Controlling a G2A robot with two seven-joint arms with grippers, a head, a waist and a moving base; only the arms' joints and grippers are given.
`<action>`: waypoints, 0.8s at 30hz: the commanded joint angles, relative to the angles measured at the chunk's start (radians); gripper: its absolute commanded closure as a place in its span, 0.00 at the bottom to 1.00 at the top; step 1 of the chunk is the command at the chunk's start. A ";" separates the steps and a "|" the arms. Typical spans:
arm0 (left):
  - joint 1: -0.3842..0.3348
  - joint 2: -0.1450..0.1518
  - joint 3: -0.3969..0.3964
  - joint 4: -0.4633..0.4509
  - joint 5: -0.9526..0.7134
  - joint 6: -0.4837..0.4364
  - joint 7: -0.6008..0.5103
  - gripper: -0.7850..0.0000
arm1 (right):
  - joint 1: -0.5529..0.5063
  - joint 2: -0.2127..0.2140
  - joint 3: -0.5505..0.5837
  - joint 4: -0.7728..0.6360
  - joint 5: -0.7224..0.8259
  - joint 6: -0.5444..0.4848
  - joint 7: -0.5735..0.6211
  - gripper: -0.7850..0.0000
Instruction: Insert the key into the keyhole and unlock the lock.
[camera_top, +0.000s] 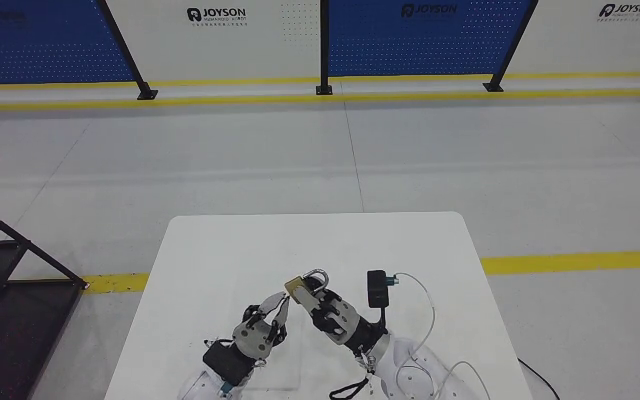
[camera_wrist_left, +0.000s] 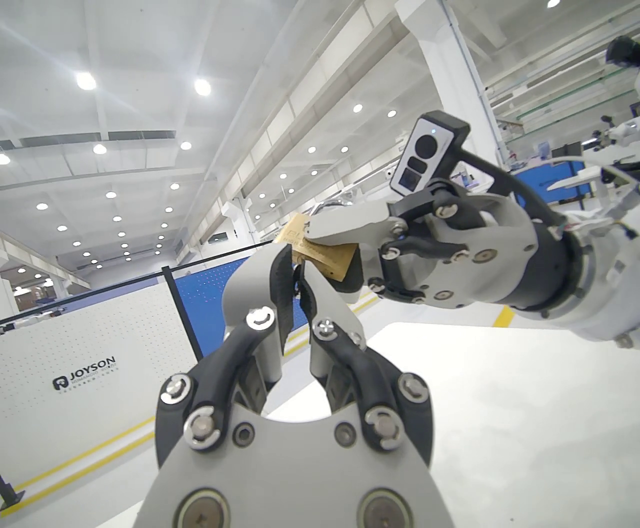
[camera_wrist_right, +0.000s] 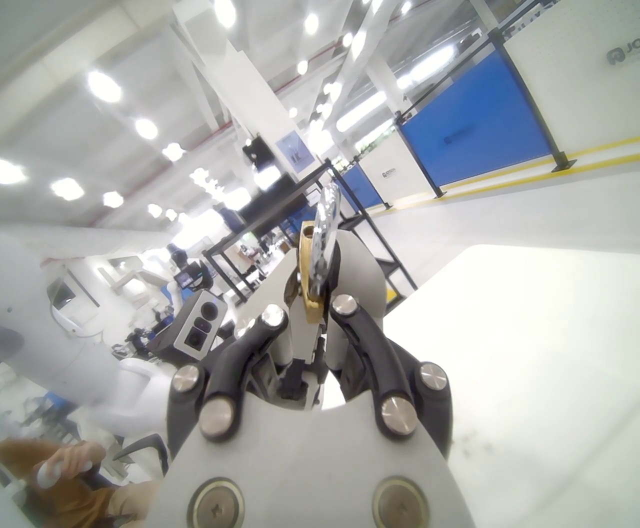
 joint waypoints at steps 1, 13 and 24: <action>-0.001 -0.002 0.002 0.002 -0.007 0.006 0.006 1.00 | 0.000 0.000 0.000 0.000 0.000 0.000 0.001 1.00; 0.044 0.003 -0.020 -0.064 -0.164 -0.186 0.028 0.00 | -0.008 0.003 0.021 -0.006 -0.002 0.007 -0.024 1.00; 0.150 0.040 -0.178 -0.095 -0.365 -0.563 0.015 0.00 | -0.029 0.015 0.091 -0.011 0.053 -0.019 -0.036 1.00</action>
